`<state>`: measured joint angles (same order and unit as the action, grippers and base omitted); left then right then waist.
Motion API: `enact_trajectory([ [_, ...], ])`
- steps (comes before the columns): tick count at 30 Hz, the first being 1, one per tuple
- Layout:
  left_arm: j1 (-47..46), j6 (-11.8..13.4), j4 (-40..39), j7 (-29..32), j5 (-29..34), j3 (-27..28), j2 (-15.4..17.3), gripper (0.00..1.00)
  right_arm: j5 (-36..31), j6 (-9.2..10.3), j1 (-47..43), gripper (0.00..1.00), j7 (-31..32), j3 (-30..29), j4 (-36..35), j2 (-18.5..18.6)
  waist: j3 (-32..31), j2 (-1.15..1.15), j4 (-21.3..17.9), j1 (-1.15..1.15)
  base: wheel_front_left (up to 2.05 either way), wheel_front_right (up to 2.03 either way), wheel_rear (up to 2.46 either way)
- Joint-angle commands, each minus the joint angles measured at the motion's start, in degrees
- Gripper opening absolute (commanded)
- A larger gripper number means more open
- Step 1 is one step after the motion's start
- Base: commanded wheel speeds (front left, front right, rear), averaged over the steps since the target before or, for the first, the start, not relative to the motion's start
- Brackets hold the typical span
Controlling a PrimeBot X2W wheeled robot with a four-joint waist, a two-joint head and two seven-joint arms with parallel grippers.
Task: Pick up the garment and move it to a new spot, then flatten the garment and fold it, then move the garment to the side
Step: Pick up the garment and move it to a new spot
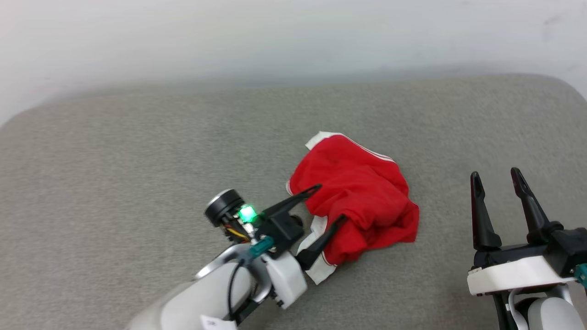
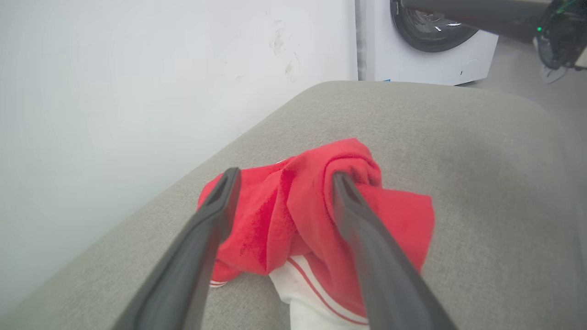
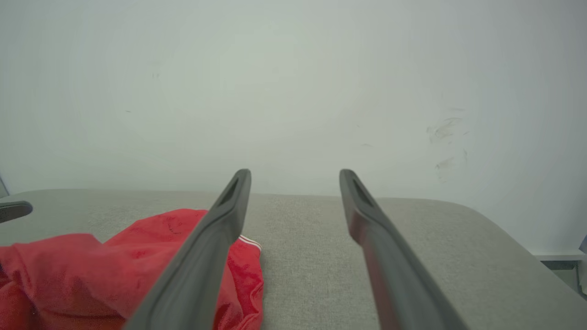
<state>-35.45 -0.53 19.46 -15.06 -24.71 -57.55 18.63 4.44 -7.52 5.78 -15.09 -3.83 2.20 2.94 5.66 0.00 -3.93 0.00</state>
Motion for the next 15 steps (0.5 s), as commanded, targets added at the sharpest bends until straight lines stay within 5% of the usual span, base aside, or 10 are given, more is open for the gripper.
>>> enact_trajectory([
  [1, 1.85, 0.68, -1.29, -0.14, 0.18, 1.31, 1.30, 1.00, -0.57, 0.06, -0.89, 1.00, -0.12, -0.11, 0.15, -0.11, -2.71, 0.00, 2.90, 0.00, 0.00, 0.00, 0.00],
  [9, 9.18, 6.81, -9.38, -0.15, -0.26, 10.26, 7.50, 1.00, -1.07, 0.06, -2.36, 1.00, -0.12, -0.32, -0.38, -0.11, -5.60, 0.00, 6.56, 0.00, 0.00, 0.00, 0.00],
  [15, 19.23, 13.55, -16.33, -0.16, -2.20, 21.42, 7.41, 1.00, -0.31, 0.06, -3.03, 1.00, -0.12, 0.25, -1.17, -0.10, -5.97, 0.00, 7.19, 0.00, 0.00, 0.00, 0.00],
])
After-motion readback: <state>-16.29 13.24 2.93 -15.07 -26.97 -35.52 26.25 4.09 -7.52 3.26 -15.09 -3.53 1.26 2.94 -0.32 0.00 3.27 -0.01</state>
